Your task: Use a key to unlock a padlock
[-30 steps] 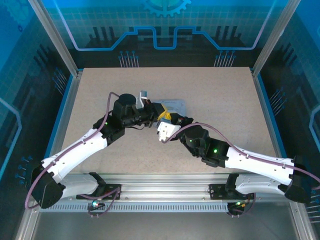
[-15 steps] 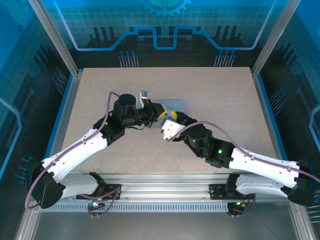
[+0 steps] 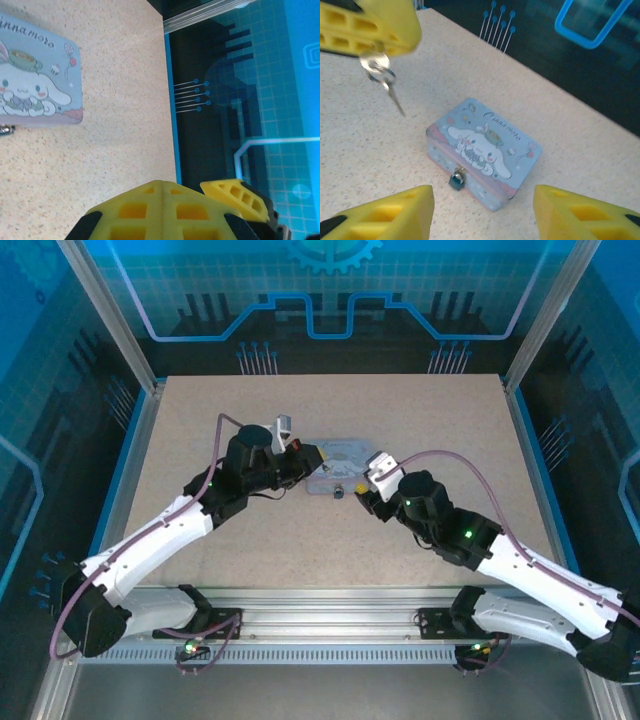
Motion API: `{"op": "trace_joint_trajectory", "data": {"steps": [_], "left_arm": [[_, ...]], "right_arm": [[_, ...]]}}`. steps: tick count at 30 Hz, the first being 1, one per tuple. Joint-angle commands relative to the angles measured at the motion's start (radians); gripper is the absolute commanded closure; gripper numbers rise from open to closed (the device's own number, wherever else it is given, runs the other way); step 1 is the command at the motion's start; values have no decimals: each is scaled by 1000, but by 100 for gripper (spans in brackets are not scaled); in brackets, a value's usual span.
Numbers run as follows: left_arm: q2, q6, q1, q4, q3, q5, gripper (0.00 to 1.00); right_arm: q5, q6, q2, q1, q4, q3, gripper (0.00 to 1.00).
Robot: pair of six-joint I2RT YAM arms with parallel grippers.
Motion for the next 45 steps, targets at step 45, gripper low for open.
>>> {"op": "trace_joint_trajectory", "data": {"steps": [45], "left_arm": [[5, 149, -108, 356, -71, -34, 100]], "right_arm": [[-832, 1197, 104, -300, 936, -218, 68]]}}
